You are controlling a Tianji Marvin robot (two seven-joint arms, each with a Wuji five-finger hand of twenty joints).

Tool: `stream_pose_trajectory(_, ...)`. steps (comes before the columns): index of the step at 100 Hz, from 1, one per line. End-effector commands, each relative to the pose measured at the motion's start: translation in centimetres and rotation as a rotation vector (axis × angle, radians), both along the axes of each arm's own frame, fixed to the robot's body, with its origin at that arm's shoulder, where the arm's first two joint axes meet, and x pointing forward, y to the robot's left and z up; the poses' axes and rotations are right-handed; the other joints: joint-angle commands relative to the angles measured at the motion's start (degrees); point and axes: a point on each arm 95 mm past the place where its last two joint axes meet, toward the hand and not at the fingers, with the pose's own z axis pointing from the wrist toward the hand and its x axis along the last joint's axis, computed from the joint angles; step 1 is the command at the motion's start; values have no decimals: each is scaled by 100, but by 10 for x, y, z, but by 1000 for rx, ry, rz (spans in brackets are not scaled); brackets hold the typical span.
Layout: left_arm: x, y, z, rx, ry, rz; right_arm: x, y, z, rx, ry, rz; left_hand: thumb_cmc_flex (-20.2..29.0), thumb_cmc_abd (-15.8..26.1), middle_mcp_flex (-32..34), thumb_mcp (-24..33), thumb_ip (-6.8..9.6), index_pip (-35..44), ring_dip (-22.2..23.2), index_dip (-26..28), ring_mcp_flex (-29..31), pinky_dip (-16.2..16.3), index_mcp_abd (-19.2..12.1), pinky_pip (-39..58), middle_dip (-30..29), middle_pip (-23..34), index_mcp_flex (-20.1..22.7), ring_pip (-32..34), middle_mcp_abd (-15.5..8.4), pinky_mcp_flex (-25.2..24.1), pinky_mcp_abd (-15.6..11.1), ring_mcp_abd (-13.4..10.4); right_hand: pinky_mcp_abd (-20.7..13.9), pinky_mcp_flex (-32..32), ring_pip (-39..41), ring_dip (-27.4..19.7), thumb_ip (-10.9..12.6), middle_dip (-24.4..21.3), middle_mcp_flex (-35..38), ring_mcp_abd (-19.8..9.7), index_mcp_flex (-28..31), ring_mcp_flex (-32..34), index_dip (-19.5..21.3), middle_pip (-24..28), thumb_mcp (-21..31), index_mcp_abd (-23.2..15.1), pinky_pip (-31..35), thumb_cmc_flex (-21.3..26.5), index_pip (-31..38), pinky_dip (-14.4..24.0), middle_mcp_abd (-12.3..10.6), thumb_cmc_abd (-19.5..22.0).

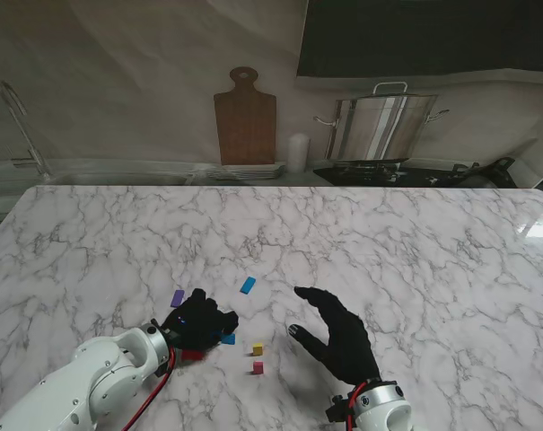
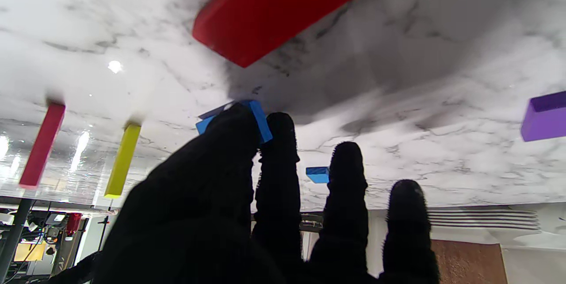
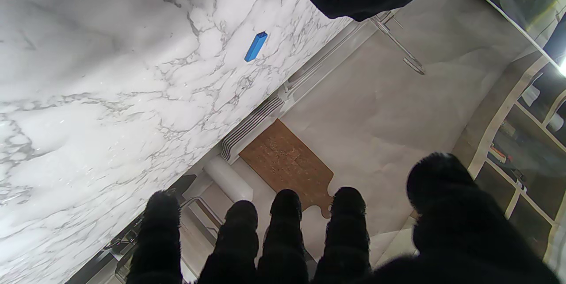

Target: Arrange dominoes in a row

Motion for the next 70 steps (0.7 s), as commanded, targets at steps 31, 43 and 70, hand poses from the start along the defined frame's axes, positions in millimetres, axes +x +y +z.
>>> stream_pose_trajectory(31, -7, 3, -11, 28, 40, -5, -2, 1, -1, -1, 7, 3, 137, -304, 252, 192, -95, -1222, 76, -1128, -98, -55, 457, 45, -403, 146, 383, 0, -203, -104, 17, -55, -164, -19, -106, -76, 151, 30, -159, -144, -181, -39, 101, 47, -121, -120, 53, 140, 43, 95, -65, 199)
stream_pose_trajectory(43, -7, 3, -11, 27, 38, -2, -2, 1, 0, 0, 6, 2, 72, -154, 284, -22, -32, -1007, 84, -1394, -175, -36, 254, -11, -8, -101, 715, -16, -92, -165, 38, 8, -169, -20, -107, -76, 152, 30, -167, -142, -182, -44, 102, 47, -125, -121, 50, 145, 45, 98, -58, 200)
stream_pose_trajectory(70, -8, -1, -11, -4, 50, 34, -1, 0, -1, 1, 8, 4, -253, 390, -148, -812, 131, -837, 169, -1700, -402, 89, 309, -213, 87, 123, 949, -33, 183, -383, 90, 163, -169, -19, -107, -75, 153, 36, -172, -143, -159, -48, 110, 57, -131, -117, 50, 160, 62, 104, -52, 207)
